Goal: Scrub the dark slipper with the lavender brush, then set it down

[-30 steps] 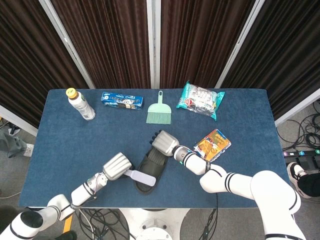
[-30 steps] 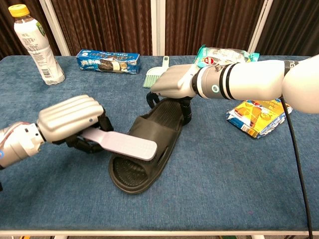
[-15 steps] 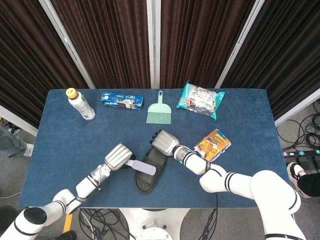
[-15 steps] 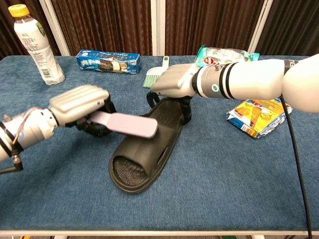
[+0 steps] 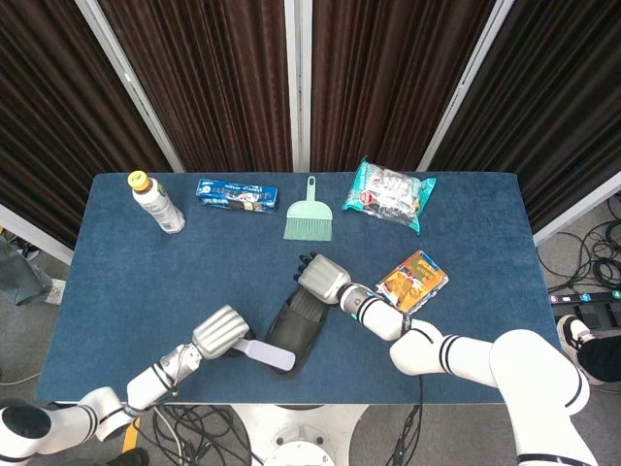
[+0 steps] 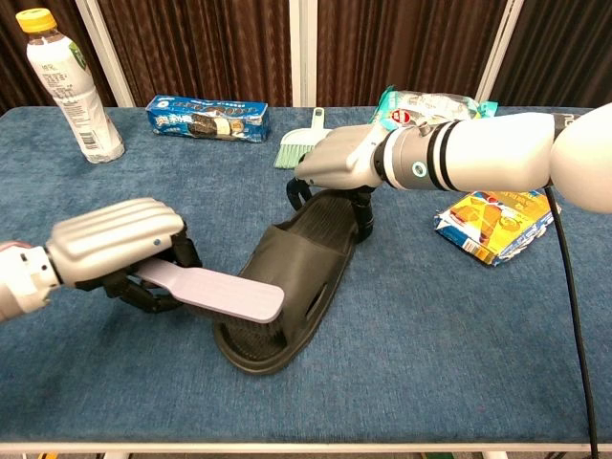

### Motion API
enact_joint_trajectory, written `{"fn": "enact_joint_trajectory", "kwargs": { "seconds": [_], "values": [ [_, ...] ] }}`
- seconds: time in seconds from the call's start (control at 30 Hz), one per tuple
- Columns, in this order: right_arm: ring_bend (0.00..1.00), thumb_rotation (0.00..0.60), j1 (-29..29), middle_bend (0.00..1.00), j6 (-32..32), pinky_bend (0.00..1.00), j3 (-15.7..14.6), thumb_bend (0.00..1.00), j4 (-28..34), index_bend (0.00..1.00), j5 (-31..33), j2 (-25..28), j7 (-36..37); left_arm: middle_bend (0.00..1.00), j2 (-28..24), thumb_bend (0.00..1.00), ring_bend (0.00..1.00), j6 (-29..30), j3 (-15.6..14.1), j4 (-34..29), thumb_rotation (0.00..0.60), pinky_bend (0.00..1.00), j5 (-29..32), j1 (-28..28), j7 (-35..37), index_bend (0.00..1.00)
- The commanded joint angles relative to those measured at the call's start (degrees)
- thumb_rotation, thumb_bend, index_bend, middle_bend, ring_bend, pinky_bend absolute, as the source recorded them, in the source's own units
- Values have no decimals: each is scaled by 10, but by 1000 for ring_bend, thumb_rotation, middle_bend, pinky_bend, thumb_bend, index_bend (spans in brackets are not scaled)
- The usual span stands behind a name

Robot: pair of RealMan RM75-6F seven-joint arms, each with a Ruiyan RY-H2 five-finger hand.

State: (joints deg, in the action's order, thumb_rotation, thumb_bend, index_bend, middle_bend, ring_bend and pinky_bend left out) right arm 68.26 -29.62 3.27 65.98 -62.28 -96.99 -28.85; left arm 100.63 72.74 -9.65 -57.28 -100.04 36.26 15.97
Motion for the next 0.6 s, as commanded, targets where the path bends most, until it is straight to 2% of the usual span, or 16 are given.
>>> {"fn": "enact_joint_trajectory", "kwargs": {
  "seconds": [0.03, 0.13, 0.23, 0.37, 0.5, 0.6],
  "values": [
    [0, 600, -1, 1, -6, 0, 0, 52, 26, 0, 15, 16, -7, 1000, -29, 487, 1000, 6, 27, -35, 600, 1000, 37, -16, -7, 1000],
    [0, 600, -10, 0, -34, 0, 5, 41, 74, 0, 16, 51, -8, 1000, -30, 487, 1000, -19, 61, -27, 600, 1000, 92, -25, 3, 1000],
    [0, 600, -27, 0, -75, 0, 8, 40, 132, 0, 6, 101, -7, 1000, -16, 486, 985, -40, 92, 9, 600, 1000, 140, -34, -19, 1000],
    [0, 600, -58, 0, -128, 0, 15, 40, 208, 0, -3, 179, 7, 977, 0, 487, 895, -82, 113, 50, 600, 1000, 187, -37, -77, 973],
    [0, 600, -91, 0, -157, 0, 9, 41, 257, 0, -17, 239, 30, 793, -9, 463, 693, -132, 116, 40, 600, 1000, 210, -31, -127, 749],
    [0, 600, -112, 0, -164, 0, 0, 43, 270, 0, -26, 270, 51, 626, -19, 376, 538, -156, 116, 17, 600, 976, 223, -29, -167, 553]
  ]
}}
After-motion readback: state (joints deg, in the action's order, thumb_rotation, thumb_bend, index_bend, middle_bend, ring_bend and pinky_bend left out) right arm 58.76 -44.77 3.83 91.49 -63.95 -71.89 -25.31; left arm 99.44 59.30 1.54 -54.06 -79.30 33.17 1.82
